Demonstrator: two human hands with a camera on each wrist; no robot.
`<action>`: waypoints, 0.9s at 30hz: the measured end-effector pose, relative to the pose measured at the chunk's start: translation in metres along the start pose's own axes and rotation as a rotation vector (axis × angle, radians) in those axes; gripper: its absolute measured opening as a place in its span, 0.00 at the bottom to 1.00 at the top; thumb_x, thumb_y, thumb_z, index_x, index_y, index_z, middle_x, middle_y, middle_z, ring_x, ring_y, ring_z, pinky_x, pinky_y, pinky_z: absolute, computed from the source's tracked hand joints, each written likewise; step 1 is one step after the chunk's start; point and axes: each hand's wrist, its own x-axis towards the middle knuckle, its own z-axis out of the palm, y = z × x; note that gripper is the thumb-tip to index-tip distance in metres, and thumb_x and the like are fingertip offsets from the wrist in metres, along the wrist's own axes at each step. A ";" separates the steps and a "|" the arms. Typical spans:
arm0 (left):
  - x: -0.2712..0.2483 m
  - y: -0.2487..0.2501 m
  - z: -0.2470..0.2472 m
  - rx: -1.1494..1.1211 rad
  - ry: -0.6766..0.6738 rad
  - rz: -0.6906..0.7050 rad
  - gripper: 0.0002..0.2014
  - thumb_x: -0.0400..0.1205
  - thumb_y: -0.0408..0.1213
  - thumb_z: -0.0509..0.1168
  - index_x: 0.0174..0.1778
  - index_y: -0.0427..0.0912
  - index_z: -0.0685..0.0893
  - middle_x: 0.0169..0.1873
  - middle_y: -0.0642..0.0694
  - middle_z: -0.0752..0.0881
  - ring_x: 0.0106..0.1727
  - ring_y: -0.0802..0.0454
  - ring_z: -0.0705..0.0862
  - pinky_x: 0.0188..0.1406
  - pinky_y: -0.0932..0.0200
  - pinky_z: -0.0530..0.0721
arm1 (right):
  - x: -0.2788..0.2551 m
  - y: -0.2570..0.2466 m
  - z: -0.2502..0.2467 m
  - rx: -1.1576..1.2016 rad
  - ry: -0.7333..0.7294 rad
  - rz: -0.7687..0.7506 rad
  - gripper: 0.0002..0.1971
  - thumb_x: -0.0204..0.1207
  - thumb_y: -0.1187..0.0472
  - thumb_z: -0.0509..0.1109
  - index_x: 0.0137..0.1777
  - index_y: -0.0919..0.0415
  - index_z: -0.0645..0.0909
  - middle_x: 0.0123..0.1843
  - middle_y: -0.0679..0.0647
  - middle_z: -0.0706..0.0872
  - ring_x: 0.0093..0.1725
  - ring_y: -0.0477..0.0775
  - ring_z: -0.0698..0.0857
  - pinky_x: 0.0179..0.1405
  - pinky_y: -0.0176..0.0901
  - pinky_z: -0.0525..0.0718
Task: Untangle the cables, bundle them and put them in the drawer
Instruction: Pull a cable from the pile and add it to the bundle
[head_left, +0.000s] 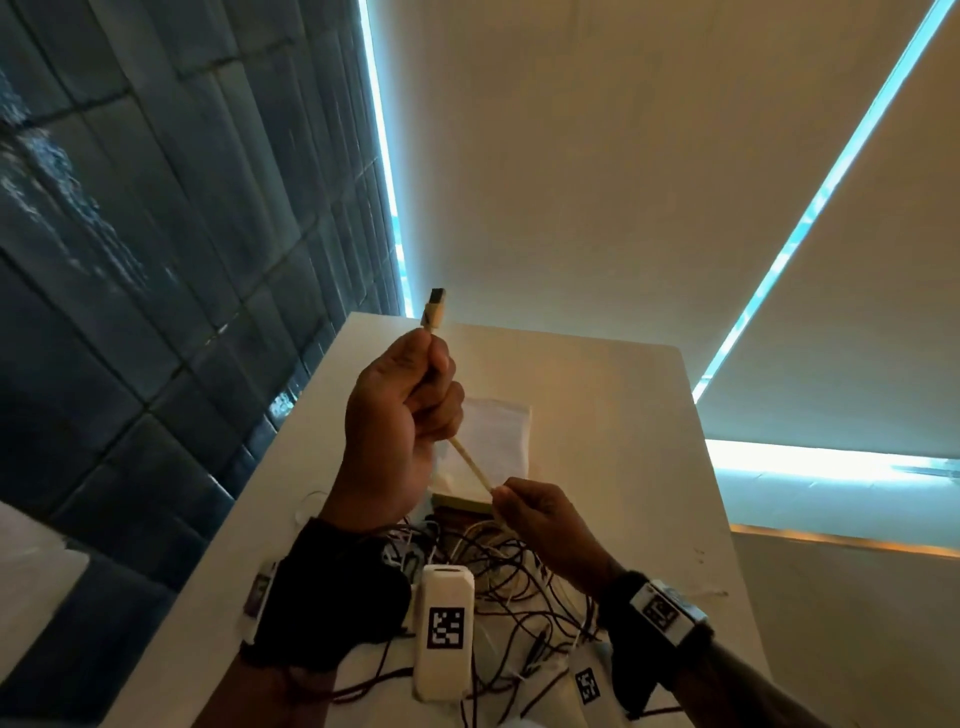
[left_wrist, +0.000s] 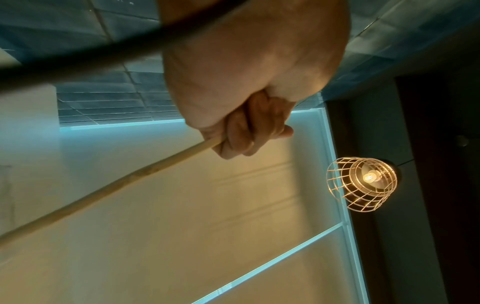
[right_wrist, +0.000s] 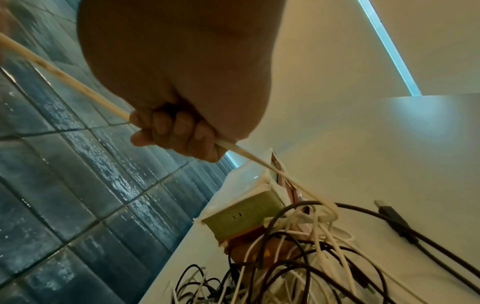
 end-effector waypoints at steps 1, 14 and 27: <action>-0.002 0.003 0.001 0.005 -0.007 0.007 0.15 0.87 0.39 0.49 0.37 0.39 0.73 0.18 0.54 0.65 0.17 0.60 0.58 0.17 0.63 0.56 | 0.002 0.002 0.002 -0.022 0.000 0.000 0.15 0.85 0.62 0.62 0.35 0.58 0.78 0.26 0.40 0.78 0.28 0.35 0.74 0.31 0.27 0.71; -0.012 0.004 -0.005 0.121 0.135 -0.128 0.15 0.87 0.40 0.52 0.36 0.42 0.75 0.17 0.52 0.65 0.15 0.60 0.57 0.15 0.66 0.52 | 0.014 -0.012 -0.021 0.064 0.271 0.194 0.14 0.84 0.58 0.65 0.38 0.62 0.82 0.23 0.43 0.72 0.23 0.44 0.66 0.20 0.35 0.65; -0.009 -0.019 0.009 0.033 0.157 -0.332 0.18 0.88 0.41 0.48 0.34 0.41 0.72 0.40 0.36 0.90 0.45 0.38 0.89 0.50 0.44 0.87 | -0.015 -0.088 -0.006 0.310 0.025 -0.194 0.12 0.81 0.61 0.66 0.39 0.69 0.78 0.24 0.47 0.71 0.21 0.43 0.63 0.21 0.31 0.63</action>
